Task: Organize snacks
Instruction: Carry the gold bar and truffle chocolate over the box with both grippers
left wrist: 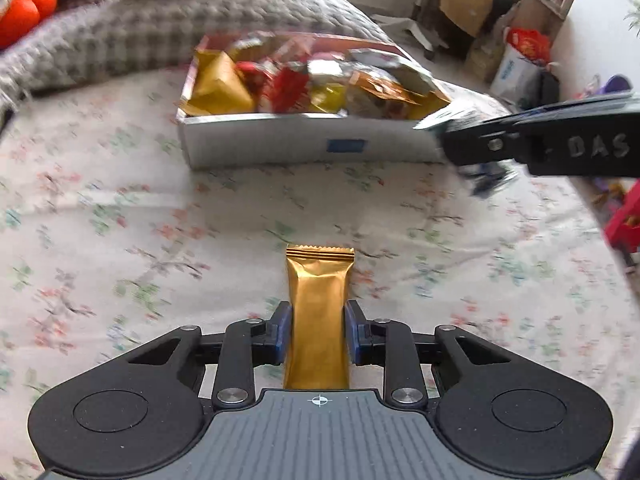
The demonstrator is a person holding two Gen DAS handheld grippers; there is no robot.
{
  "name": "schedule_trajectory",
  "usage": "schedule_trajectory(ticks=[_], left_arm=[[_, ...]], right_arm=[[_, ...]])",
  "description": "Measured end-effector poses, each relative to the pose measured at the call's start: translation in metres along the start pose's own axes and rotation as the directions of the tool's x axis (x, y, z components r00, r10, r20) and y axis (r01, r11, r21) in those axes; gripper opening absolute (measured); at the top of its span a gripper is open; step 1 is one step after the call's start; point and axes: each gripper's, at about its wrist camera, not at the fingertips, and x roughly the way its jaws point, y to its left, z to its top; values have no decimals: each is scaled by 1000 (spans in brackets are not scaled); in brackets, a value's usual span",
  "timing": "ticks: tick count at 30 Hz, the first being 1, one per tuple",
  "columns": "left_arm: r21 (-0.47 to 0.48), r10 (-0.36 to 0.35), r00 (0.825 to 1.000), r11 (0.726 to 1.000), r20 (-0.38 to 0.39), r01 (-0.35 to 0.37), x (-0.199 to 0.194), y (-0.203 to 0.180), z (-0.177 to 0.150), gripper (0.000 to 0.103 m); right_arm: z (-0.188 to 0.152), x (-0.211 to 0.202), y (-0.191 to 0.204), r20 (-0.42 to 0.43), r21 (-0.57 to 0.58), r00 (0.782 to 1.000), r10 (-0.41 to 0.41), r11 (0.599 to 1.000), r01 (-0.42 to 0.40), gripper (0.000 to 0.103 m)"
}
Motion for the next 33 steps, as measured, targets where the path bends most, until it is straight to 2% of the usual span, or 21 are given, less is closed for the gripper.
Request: schedule_trajectory(ticks=[4, 9, 20, 27, 33], left_arm=[[-22, -5, 1000, 1000, 20, 5, -6, 5, 3, 25], [4, 26, 998, 1000, 57, -26, -10, 0, 7, 25], [-25, 58, 995, 998, 85, -56, -12, 4, 13, 25], [-30, 73, 991, 997, 113, -70, -19, 0, 19, 25], [-60, 87, 990, 995, 110, -81, -23, -2, 27, 25]], right_arm=[[2, -3, 3, 20, -19, 998, -56, 998, 56, 17], [2, -3, 0, 26, -25, 992, -124, 992, 125, 17], [2, -1, 0, 38, -52, 969, -243, 968, 244, 17], [3, -6, -2, 50, -41, 961, -270, 961, 273, 17], [4, -7, -4, 42, -25, 967, -253, 967, 254, 17]])
